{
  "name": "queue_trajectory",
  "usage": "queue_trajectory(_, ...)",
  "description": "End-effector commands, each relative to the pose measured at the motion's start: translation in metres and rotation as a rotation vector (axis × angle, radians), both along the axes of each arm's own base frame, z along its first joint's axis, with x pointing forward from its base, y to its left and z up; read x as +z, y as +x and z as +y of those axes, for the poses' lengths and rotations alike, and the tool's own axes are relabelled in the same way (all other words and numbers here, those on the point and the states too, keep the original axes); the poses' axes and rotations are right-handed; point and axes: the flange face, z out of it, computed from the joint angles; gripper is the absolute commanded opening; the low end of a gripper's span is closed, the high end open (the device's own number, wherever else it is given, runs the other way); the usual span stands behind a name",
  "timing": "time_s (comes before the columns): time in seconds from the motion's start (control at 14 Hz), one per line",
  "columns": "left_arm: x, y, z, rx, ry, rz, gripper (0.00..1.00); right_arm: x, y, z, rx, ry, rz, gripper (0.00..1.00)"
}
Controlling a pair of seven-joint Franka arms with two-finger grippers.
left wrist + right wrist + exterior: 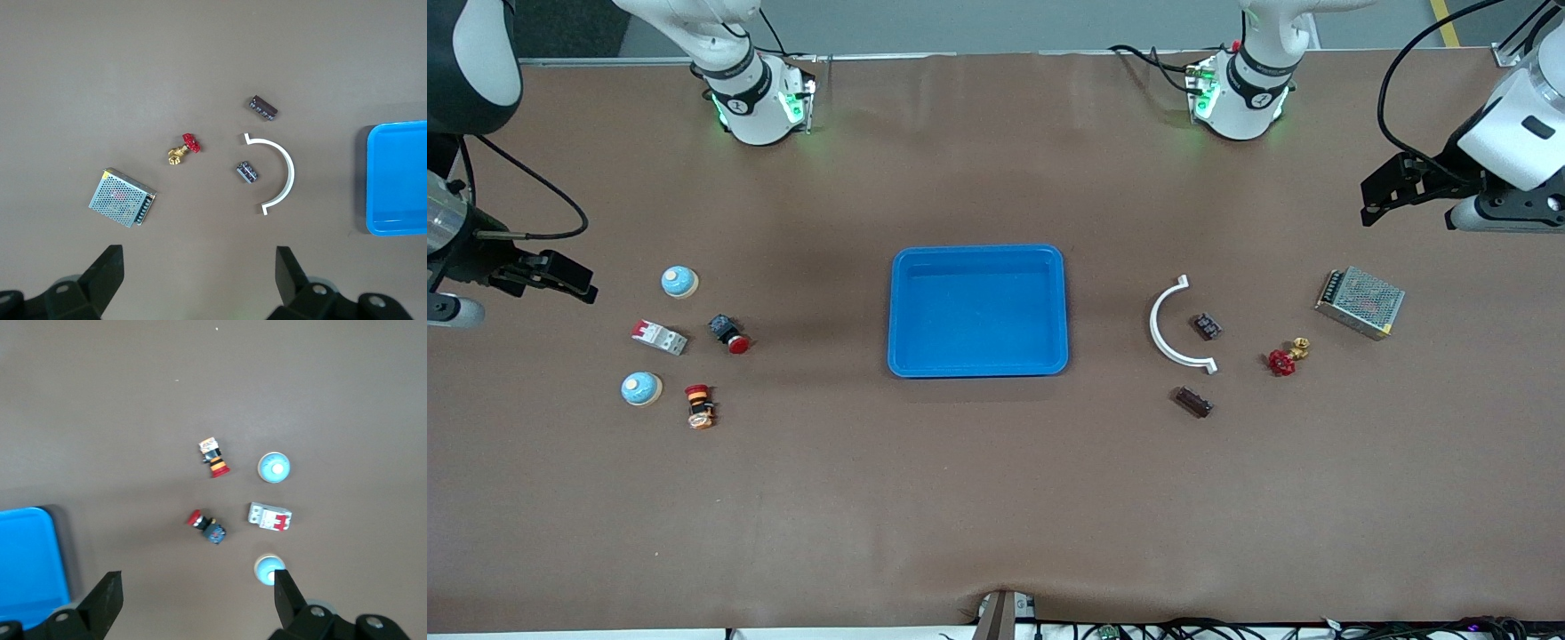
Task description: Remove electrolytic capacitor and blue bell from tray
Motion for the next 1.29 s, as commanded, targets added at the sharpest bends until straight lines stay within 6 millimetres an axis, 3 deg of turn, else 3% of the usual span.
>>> queue_trajectory(0.0,0.009,-0.008,0.001,-0.016,-0.019,-0.009,1.0,0.009,0.011,0.006,-0.059,0.042,-0.002,1.0)
queue_trajectory(0.36,0.014,-0.011,0.003,0.001,-0.015,-0.002,1.0,0.023,0.012,0.014,-0.053,0.042,-0.031,1.0)
queue_trajectory(1.21,0.02,-0.01,0.005,-0.008,-0.006,-0.016,1.0,0.006,0.02,0.018,-0.052,0.04,-0.008,1.0)
